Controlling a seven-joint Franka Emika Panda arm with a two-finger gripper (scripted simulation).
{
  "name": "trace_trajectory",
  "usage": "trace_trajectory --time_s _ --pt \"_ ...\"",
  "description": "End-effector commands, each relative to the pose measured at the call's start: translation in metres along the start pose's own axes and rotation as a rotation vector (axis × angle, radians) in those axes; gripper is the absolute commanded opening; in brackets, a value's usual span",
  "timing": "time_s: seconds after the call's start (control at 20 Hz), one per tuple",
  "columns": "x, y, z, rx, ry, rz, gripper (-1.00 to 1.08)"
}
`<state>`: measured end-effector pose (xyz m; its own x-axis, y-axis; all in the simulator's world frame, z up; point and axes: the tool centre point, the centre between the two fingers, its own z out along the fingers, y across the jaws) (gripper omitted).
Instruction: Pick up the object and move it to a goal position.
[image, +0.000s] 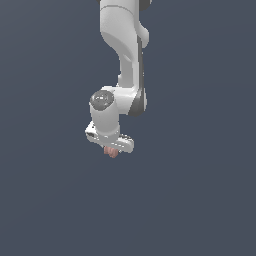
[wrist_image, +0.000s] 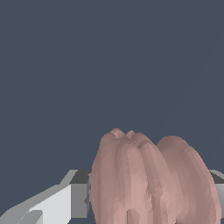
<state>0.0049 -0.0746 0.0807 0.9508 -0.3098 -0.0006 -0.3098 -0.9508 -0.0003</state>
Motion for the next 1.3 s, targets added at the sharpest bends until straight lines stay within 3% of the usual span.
trace_trajectory --time_s 0.0,1.25 --pt "-0.005 0.001 -0.017 0.0 0.001 0.0 -1.0" --pt "-0.087 0.013 -0.266 -0.001 0.001 0.001 -1.0"
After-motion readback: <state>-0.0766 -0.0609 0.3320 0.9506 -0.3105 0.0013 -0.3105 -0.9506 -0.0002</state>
